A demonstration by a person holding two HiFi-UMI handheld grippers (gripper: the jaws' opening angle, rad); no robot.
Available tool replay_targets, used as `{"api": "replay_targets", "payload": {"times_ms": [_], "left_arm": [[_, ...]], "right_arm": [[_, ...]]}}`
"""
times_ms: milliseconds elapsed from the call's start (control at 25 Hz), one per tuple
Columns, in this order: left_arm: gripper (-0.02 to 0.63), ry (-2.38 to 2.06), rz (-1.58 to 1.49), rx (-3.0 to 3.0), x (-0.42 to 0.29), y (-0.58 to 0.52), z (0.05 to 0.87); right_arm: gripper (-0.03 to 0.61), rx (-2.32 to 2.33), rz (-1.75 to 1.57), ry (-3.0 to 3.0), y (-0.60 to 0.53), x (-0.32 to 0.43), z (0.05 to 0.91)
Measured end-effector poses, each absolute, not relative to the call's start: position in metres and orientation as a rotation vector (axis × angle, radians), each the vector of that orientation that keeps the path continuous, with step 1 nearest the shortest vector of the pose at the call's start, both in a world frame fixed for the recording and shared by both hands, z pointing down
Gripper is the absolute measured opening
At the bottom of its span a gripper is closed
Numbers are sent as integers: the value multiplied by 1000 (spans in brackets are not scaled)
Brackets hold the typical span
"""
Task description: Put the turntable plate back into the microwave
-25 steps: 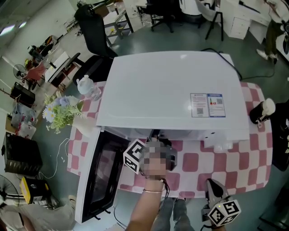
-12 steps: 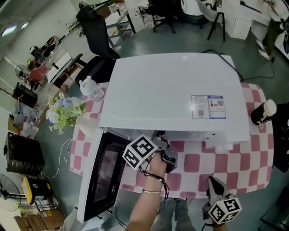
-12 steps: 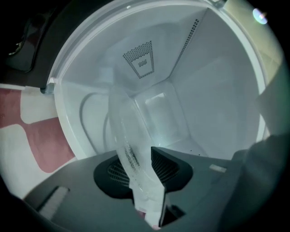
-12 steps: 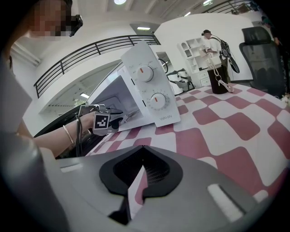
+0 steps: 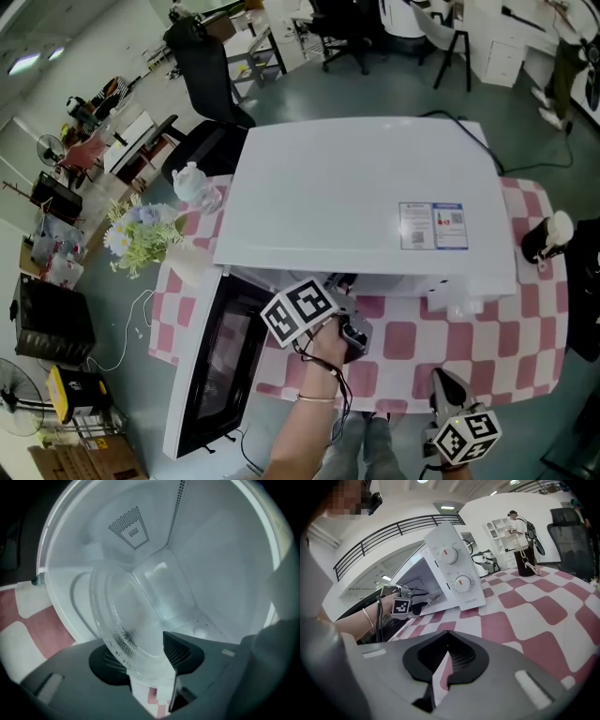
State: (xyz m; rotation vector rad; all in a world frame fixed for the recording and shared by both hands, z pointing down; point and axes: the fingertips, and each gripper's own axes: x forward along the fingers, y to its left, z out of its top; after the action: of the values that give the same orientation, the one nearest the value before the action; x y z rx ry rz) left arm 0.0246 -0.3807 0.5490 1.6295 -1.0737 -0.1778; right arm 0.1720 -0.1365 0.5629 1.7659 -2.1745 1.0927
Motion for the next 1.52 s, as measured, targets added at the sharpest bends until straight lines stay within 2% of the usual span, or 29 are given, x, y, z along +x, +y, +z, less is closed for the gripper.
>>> {"api": "replay_targets", "payload": {"times_ms": [560,1520], "left_arm": [[242,-973,141,1790,38,-363,553],[245,-843,207,1837,47,-332,554]], "right_arm": [[9,1769,1093,-2175,-129,165,558],[9,1766,1099,-2176,-108,155,556]]}}
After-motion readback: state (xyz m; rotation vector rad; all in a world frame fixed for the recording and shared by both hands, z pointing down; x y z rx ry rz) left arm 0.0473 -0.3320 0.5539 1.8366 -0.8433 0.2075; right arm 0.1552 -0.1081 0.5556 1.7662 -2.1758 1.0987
